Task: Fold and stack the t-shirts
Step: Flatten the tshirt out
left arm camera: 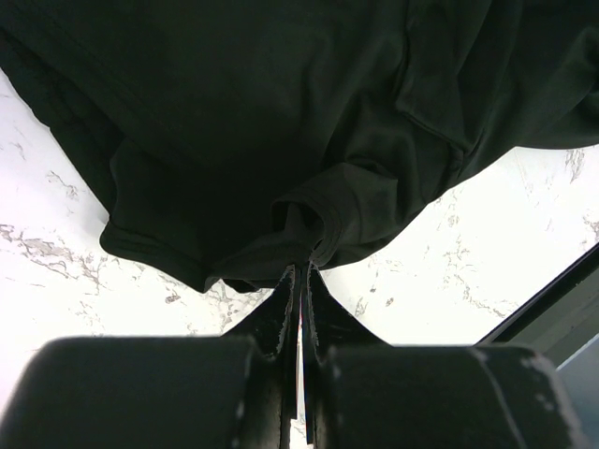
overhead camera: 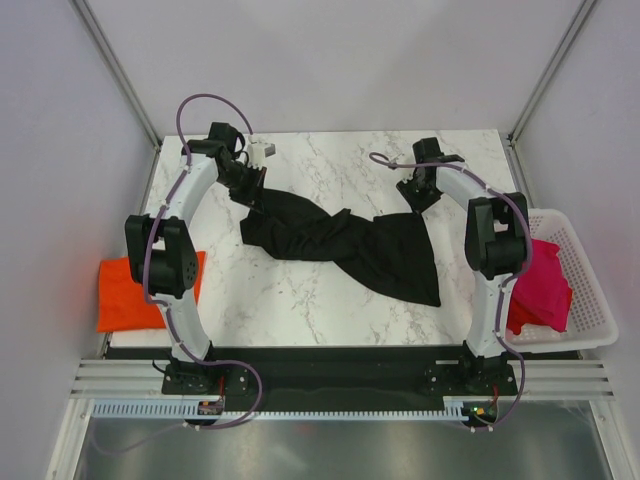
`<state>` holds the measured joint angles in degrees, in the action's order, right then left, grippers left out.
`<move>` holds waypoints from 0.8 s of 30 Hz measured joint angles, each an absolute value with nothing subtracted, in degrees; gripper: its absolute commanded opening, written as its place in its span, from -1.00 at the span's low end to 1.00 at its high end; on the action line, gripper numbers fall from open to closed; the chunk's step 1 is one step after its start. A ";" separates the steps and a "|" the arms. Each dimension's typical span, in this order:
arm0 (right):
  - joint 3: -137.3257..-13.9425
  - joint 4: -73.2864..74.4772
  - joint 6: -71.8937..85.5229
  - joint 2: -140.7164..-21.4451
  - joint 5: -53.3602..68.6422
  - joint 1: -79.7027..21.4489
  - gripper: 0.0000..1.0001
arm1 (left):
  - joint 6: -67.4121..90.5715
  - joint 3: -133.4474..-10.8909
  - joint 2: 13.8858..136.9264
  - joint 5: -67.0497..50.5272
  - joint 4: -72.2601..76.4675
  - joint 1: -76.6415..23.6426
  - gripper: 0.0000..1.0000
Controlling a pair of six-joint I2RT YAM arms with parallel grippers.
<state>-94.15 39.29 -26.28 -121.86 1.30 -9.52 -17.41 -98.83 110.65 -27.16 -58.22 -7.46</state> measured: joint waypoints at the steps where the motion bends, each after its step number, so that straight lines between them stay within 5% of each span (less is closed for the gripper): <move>1: -94.15 39.31 -26.13 -121.89 1.32 -9.28 -0.17 | -17.41 -98.85 110.65 -27.16 -58.24 -7.46 -0.95; 13: -94.26 39.53 -25.45 -123.39 4.93 -8.01 -0.13 | -17.41 -98.83 110.65 -27.07 -58.22 -7.53 -0.95; 21: -96.01 41.39 -25.26 -124.62 7.70 -7.57 -0.43 | -17.43 -98.83 110.65 -26.17 -58.22 -8.01 -0.96; 24: -96.25 41.89 -25.28 -124.81 10.20 -7.05 -0.77 | -17.43 -98.83 110.65 -25.61 -58.22 -8.08 -0.95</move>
<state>-96.25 41.89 -25.28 -124.81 10.20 -7.05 -17.43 -98.83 110.65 -25.61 -58.22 -8.08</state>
